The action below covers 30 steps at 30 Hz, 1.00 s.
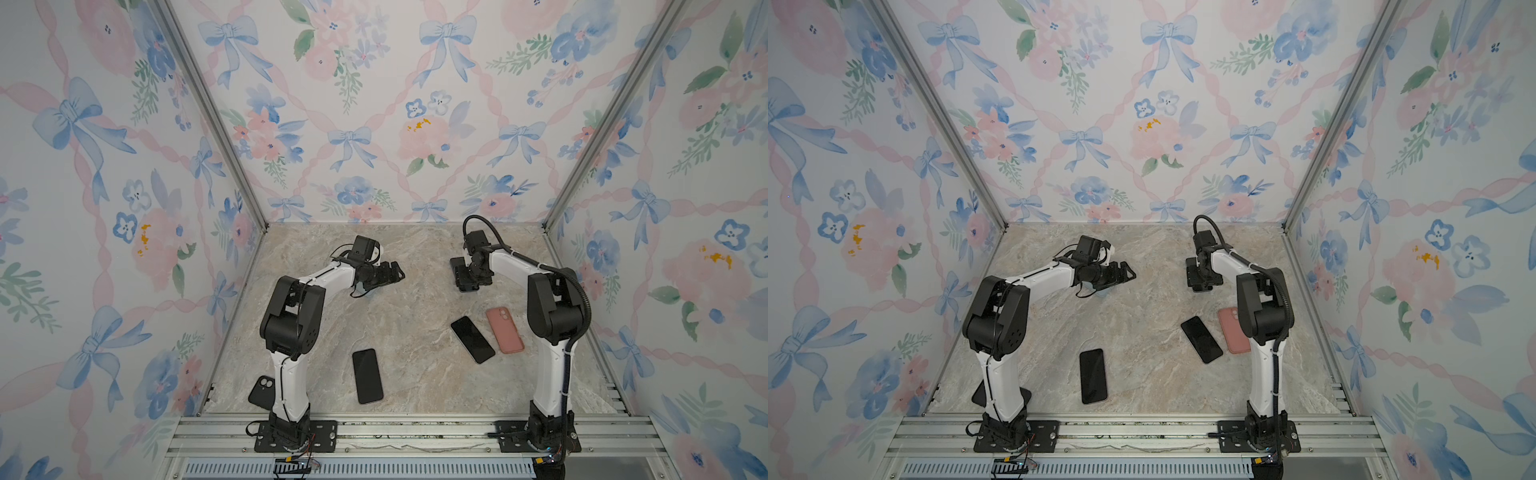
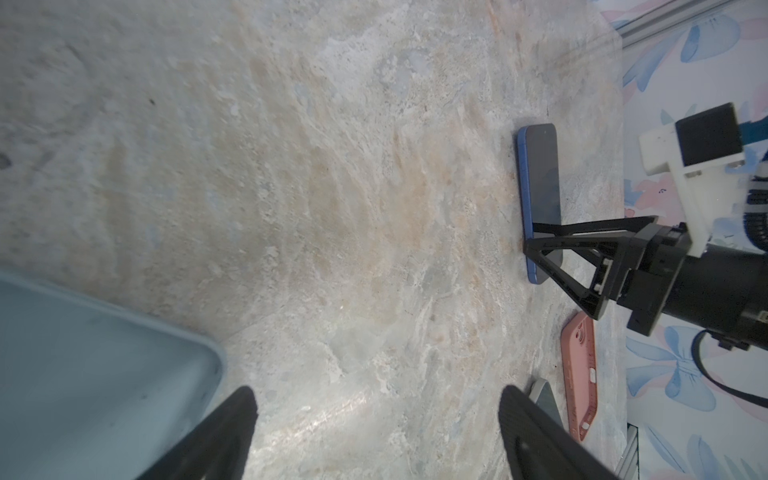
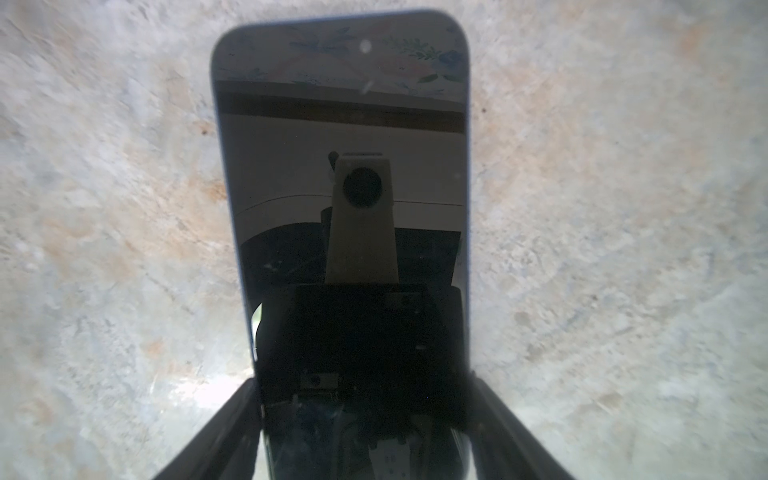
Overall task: Put the phone into the phone case
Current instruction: 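Lower the right gripper and grasp the blue-edged black phone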
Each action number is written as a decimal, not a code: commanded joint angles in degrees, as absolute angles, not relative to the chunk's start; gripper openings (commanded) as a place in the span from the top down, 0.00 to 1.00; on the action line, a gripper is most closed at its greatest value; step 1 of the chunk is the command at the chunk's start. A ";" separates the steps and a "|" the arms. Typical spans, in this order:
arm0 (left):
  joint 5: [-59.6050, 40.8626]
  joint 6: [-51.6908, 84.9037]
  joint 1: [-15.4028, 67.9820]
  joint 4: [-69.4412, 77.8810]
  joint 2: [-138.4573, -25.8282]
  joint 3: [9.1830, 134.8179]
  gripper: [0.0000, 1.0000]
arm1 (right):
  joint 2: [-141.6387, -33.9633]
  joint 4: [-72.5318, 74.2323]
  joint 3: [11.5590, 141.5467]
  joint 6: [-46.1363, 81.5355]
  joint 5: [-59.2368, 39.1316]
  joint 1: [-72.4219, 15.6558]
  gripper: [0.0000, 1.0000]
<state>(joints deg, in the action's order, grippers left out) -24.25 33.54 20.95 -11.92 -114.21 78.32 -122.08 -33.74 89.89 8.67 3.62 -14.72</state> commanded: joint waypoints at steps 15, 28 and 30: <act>-31.97 38.75 22.23 -12.38 -115.43 79.23 0.16 | -115.16 -27.95 77.65 14.98 -1.28 -20.86 0.34; -41.92 45.50 22.50 -1.24 -119.06 77.25 0.23 | -110.55 -17.60 68.64 16.55 -6.62 -26.37 0.35; -43.01 45.95 22.15 1.21 -119.17 75.92 0.23 | -109.92 -15.40 66.87 17.13 -7.51 -27.07 0.36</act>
